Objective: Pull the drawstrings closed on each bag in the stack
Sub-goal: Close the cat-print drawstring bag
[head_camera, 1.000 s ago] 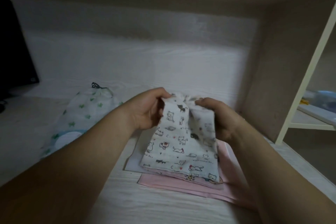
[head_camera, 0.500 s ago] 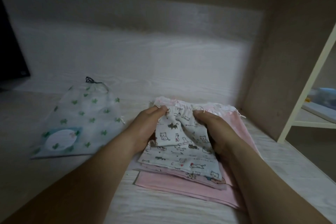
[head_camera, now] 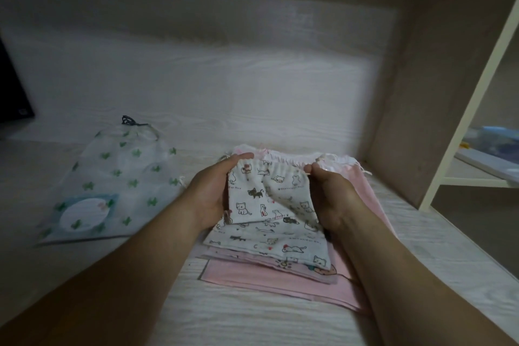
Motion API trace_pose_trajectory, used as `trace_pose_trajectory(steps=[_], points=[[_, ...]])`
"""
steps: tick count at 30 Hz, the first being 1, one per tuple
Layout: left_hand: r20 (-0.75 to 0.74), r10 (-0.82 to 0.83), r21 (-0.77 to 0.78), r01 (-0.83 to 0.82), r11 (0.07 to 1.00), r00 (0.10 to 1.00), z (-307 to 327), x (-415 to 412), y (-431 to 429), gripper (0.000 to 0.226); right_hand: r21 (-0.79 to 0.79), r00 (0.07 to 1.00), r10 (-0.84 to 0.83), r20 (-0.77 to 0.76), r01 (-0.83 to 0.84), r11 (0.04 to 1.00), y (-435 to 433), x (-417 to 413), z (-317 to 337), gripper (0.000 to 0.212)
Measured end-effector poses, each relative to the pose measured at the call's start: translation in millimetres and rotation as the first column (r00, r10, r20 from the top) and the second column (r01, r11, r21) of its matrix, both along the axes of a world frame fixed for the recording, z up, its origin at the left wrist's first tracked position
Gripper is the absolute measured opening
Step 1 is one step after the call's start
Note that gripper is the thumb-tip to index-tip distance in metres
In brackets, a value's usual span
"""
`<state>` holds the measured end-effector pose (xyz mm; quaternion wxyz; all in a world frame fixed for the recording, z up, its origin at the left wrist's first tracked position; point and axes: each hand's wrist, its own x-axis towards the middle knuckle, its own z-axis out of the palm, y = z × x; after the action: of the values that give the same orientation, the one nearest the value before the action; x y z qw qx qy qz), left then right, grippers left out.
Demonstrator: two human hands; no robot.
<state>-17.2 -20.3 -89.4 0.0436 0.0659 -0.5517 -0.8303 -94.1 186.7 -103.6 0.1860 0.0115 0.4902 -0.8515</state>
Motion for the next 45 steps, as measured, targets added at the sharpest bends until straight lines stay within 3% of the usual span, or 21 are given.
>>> trace_pose_trajectory(steps=[5, 7, 12, 18, 25, 28, 30, 32, 33, 36, 38, 40, 42, 45], points=[[-0.012, -0.037, -0.008, 0.037, 0.999, 0.999, 3, 3, 3, 0.032, -0.159, 0.997, -0.020, 0.072, 0.032, 0.987, 0, 4, 7, 0.045], [-0.023, -0.032, -0.032, 0.031, 0.999, 0.999, 3, 4, 3, 0.029, -0.154, 0.997, -0.059, 0.057, 0.068, 0.986, 1, 0, 5, 0.044], [0.020, 0.029, 0.009, -0.029, 1.000, 0.999, -4, -3, -6, 0.035, -0.350, 0.982, -0.163, 0.093, 0.185, 0.918, 6, 8, 15, 0.041], [-0.020, 0.057, 0.284, -0.049, 0.958, 0.998, -3, -7, -9, 0.040, -0.387, 0.951, -0.269, 0.151, 0.307, 0.870, 15, -1, 14, 0.037], [-0.034, 0.088, 0.346, -0.071, 0.936, 0.996, -2, -9, -9, 0.040, -0.349, 0.932, -0.327, 0.154, 0.361, 0.865, 17, 2, 22, 0.040], [-0.085, 0.082, 0.164, -0.068, 0.984, 0.993, 2, -6, -5, 0.039, -0.320, 0.939, -0.330, 0.092, 0.342, 0.884, 9, 10, 30, 0.040], [-0.170, 0.005, -0.169, -0.035, 0.985, 0.985, 2, 1, 0, 0.037, -0.274, 0.956, -0.292, 0.018, 0.286, 0.918, -1, 17, 33, 0.040], [-0.202, -0.111, -0.512, -0.008, 0.859, 0.973, 1, 7, 9, 0.027, -0.204, 0.979, -0.182, -0.093, 0.160, 0.966, -14, 22, 32, 0.036], [-0.195, -0.166, -0.604, 0.016, 0.797, 0.967, 1, 8, 14, 0.032, -0.141, 0.980, -0.127, -0.153, 0.105, 0.984, -20, 22, 31, 0.034], [-0.154, -0.255, -0.729, 0.064, 0.682, 0.954, 1, 6, 24, 0.041, 0.152, 0.931, 0.013, -0.364, 0.046, 0.987, -31, 26, 26, 0.033], [-0.128, -0.261, -0.784, 0.064, 0.618, 0.957, 1, 5, 27, 0.049, 0.256, 0.898, 0.073, -0.433, 0.045, 0.966, -34, 36, 27, 0.033], [-0.109, -0.269, -0.812, 0.071, 0.580, 0.957, -1, 2, 28, 0.058, 0.303, 0.894, 0.093, -0.438, 0.050, 0.952, -36, 43, 30, 0.034], [-0.093, -0.306, -0.821, 0.101, 0.562, 0.948, -1, 3, 31, 0.046, 0.321, 0.893, 0.103, -0.438, 0.048, 0.946, -37, 45, 30, 0.032], [-0.062, -0.349, -0.812, 0.156, 0.562, 0.935, 3, 7, 35, 0.029, 0.191, 0.916, -0.019, -0.401, 0.104, 0.976, -40, 38, 31, 0.031]])
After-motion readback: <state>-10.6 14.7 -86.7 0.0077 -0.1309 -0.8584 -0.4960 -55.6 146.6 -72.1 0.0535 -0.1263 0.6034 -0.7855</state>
